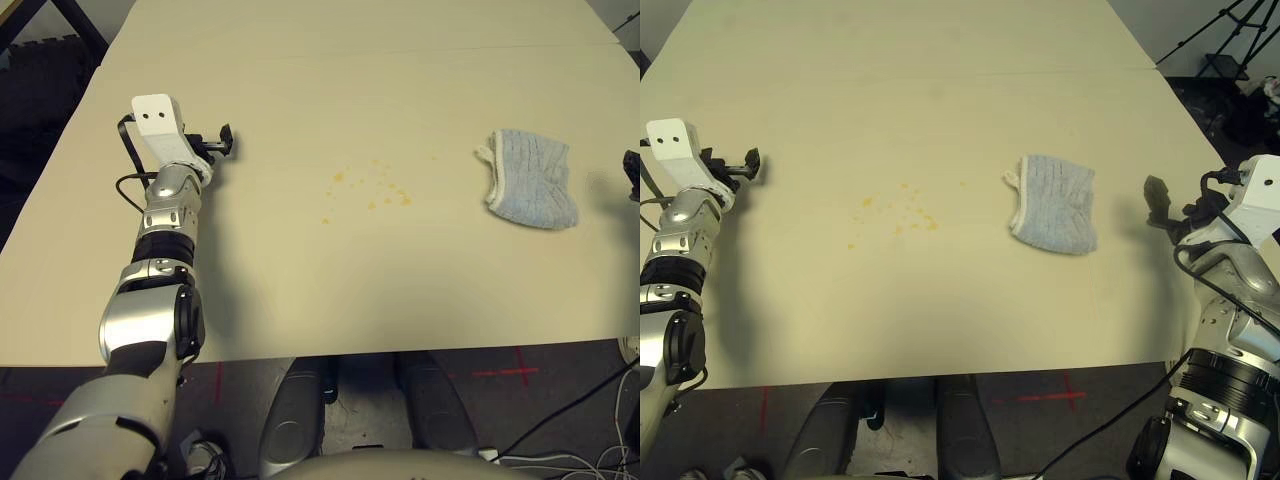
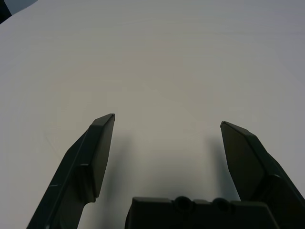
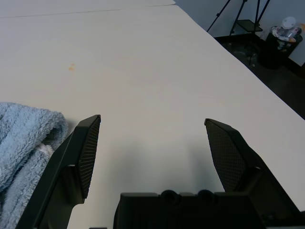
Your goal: Wipe the water off the table with a rag.
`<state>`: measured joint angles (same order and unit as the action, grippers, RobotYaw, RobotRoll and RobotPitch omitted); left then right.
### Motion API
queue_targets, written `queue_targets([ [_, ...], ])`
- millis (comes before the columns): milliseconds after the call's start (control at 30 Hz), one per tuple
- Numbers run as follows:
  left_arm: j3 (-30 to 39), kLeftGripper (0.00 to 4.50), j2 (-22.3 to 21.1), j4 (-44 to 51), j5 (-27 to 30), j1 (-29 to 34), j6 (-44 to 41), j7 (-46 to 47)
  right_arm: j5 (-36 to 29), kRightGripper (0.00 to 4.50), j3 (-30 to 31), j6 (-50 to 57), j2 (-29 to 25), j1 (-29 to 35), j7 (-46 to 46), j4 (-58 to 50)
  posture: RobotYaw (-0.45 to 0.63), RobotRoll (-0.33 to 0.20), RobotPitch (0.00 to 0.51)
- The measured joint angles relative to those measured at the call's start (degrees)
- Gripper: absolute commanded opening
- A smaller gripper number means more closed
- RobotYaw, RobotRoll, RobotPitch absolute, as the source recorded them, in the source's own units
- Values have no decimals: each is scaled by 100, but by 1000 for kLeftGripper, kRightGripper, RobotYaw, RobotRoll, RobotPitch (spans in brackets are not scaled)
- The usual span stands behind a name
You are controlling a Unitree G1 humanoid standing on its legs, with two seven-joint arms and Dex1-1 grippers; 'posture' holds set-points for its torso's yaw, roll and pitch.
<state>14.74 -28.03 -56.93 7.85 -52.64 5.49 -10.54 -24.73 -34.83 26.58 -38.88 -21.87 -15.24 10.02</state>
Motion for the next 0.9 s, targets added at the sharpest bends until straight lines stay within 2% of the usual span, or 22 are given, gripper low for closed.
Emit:
queue_targets([
  [267,-24,4500,172,-18,2,-32,0,-36,-17,4474,-66,42,-17,119,27,-160,-96,0,288],
  [367,-39,4500,163,-105,18,-169,-5,-315,-55,4474,-68,268,-108,100,80,-338,-97,0,284],
  [567,-248,4500,-94,-161,159,-743,-535,-2039,-441,4474,-14,1965,-276,-164,458,-1272,-93,0,279],
  [733,-724,4500,-428,78,154,-1215,-1224,-3796,-839,4474,341,3650,-218,-757,721,-1932,-85,0,276],
  [900,-1026,4500,-624,158,122,-1400,-1470,-4813,-889,4474,661,4346,-11,-1159,829,-2033,-95,0,276],
])
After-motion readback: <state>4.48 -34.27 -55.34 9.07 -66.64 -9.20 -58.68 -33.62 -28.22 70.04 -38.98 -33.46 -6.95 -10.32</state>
